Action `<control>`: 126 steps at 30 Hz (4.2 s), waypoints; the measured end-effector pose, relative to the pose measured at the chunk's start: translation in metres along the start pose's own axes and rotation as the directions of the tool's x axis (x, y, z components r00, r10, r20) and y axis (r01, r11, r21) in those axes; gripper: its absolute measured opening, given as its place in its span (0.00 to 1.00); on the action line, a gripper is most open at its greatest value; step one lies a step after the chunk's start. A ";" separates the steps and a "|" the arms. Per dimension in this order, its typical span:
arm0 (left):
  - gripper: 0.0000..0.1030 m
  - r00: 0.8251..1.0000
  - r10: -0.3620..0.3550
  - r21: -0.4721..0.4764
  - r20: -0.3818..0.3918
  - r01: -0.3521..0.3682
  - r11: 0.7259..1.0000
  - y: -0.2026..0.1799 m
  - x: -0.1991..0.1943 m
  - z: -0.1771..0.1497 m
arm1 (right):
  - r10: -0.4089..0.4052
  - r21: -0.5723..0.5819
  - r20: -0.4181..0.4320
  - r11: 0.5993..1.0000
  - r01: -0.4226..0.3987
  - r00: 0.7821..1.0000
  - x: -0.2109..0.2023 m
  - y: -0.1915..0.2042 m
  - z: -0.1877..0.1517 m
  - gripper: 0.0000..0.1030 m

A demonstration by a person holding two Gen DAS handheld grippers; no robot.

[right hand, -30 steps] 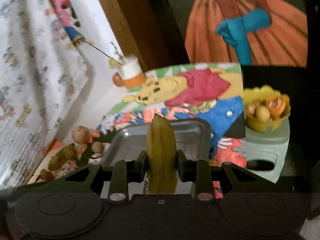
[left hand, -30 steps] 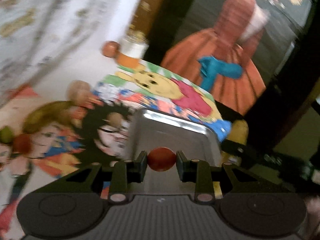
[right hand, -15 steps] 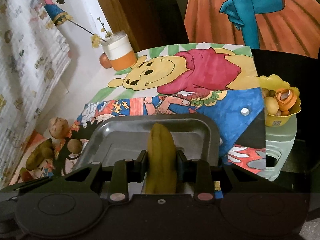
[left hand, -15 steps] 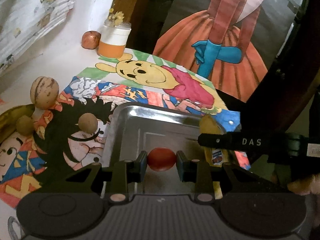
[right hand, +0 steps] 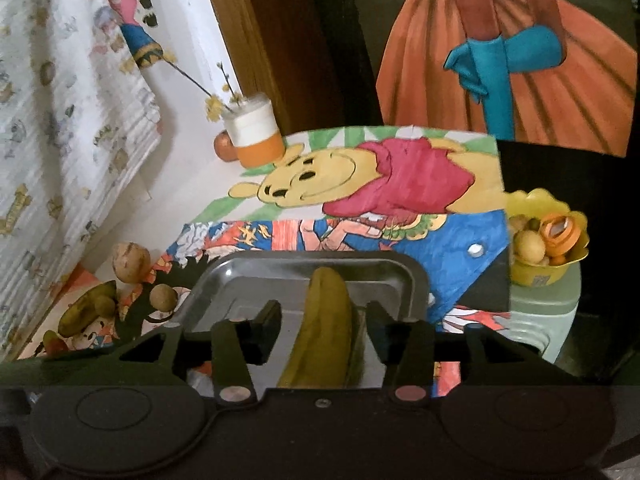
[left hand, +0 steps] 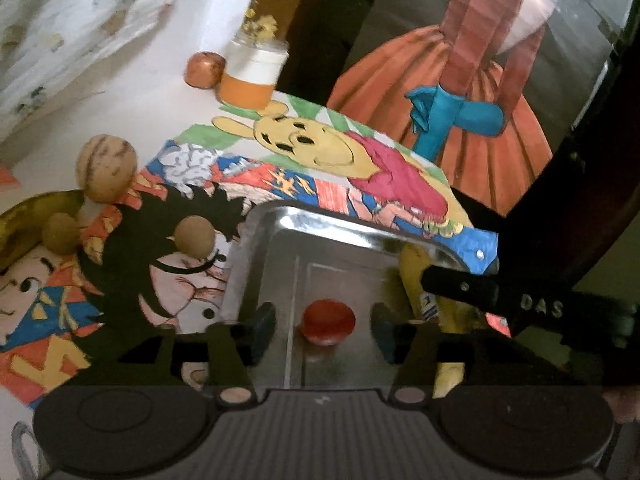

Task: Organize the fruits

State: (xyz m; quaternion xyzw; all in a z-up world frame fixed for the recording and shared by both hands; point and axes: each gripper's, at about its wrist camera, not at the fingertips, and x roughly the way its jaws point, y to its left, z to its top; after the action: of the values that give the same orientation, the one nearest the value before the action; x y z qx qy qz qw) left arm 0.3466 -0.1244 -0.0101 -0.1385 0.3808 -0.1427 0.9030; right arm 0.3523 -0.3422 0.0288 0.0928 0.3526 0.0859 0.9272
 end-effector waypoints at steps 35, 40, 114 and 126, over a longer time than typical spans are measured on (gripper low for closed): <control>1.00 0.941 0.244 -0.047 0.235 -0.240 0.970 0.032 -0.213 -0.105 | 0.041 -0.203 0.174 0.979 -0.005 0.984 -0.171 0.086 -0.121 0.99; 1.00 0.947 0.249 -0.026 0.205 -0.249 0.968 0.041 -0.223 -0.123 | 0.057 -0.236 0.110 0.971 -0.030 0.992 -0.170 0.104 -0.143 0.99; 0.99 0.991 0.124 0.059 0.040 -0.126 0.990 0.169 -0.132 -0.011 | 0.254 -0.725 -0.110 0.640 -0.252 0.961 -0.046 0.253 -0.132 0.82; 0.77 0.990 0.132 -0.017 0.048 -0.132 0.991 0.169 -0.101 -0.004 | 0.268 -0.723 -0.139 0.631 -0.283 0.953 -0.029 0.252 -0.137 0.62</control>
State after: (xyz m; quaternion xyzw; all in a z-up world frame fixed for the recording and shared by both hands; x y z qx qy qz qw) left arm 0.3018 0.0679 -0.0079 -0.1227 0.3678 -0.0765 0.9186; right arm 0.2154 -0.0898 0.0055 -0.2358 0.2782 0.3616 0.8581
